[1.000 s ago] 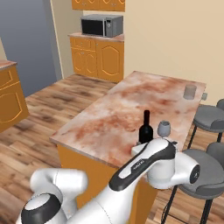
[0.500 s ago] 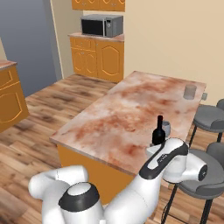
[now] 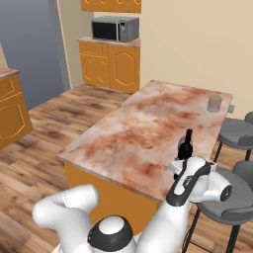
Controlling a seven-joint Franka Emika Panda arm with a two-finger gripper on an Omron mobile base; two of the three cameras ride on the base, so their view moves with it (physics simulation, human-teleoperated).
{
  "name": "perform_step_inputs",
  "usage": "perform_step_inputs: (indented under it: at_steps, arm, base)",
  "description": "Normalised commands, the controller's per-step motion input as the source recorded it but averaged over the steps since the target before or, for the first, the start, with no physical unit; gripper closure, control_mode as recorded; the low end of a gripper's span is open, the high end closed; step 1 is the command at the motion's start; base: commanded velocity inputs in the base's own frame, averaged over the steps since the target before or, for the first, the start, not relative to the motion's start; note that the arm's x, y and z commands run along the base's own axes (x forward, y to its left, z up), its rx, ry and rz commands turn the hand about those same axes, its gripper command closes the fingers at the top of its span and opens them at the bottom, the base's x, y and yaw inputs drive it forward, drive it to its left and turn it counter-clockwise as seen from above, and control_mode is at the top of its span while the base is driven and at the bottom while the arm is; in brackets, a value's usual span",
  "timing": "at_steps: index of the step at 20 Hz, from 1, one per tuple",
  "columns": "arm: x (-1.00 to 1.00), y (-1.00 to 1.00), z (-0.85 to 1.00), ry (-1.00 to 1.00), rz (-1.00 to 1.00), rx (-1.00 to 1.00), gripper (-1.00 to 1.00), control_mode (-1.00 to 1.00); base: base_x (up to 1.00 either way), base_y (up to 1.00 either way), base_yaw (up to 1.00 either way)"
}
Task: There is a wine glass and glass cup on the dining counter. Place the wine bottle next to the wine glass and the juice bottle next to the glass cup.
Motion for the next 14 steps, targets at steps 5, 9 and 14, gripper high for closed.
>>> perform_step_inputs:
  at_steps: [5, 9, 14]
  arm:
    - [0.25, -0.12, -0.38, 0.0, -0.11, 0.04, 1.0, -1.0]
    - [0.35, -0.17, -0.45, 0.0, -0.07, 0.0, 1.0, -1.0]
    - [0.17, -0.07, -0.33, -0.05, -0.01, 0.0, 1.0, -1.0]
  base:
    - [0.0, 0.0, 0.0]
    - [0.0, 0.0, 0.0]
    - [0.0, 0.0, 0.0]
